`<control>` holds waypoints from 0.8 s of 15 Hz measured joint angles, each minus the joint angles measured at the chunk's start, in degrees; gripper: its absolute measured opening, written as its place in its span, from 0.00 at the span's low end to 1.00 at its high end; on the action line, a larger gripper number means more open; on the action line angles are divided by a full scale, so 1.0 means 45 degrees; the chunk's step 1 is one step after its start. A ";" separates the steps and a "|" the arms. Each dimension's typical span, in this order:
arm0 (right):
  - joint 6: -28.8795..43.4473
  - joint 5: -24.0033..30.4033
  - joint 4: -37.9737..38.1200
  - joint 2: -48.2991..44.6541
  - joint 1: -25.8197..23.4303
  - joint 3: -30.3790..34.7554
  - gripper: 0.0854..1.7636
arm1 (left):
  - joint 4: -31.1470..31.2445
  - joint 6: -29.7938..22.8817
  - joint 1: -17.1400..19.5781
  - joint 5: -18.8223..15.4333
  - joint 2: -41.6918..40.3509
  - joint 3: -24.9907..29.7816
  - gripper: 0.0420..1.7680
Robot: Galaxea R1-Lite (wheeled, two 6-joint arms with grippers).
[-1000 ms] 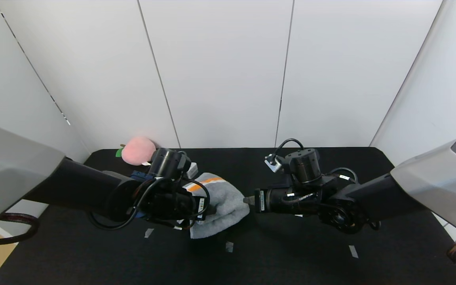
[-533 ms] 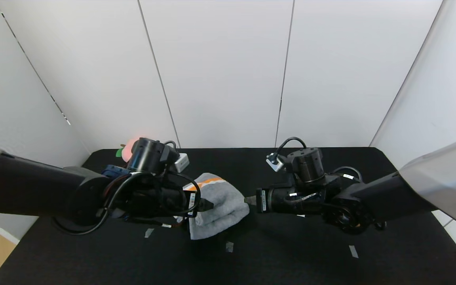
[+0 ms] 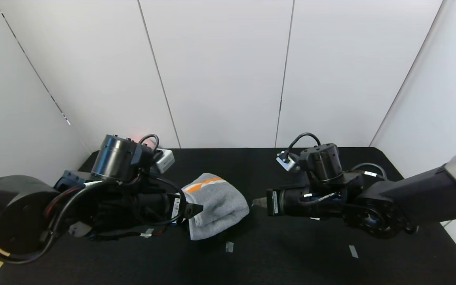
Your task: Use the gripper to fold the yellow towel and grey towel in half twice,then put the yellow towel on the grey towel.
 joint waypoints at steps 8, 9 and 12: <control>-0.0092 -0.1276 0.3088 -0.3974 0.0057 0.1533 0.02 | 0.2343 0.0079 -0.2175 0.2641 -0.3706 0.0883 0.95; -0.0116 -0.1466 0.3259 -0.4538 0.0062 0.1902 0.02 | 0.2704 0.0095 -0.2327 0.2682 -0.4215 0.0956 0.96; -0.0474 -0.2517 0.4129 -0.6141 0.0076 0.2714 0.02 | 0.3568 0.0620 -0.2546 0.2706 -0.5873 0.1298 0.96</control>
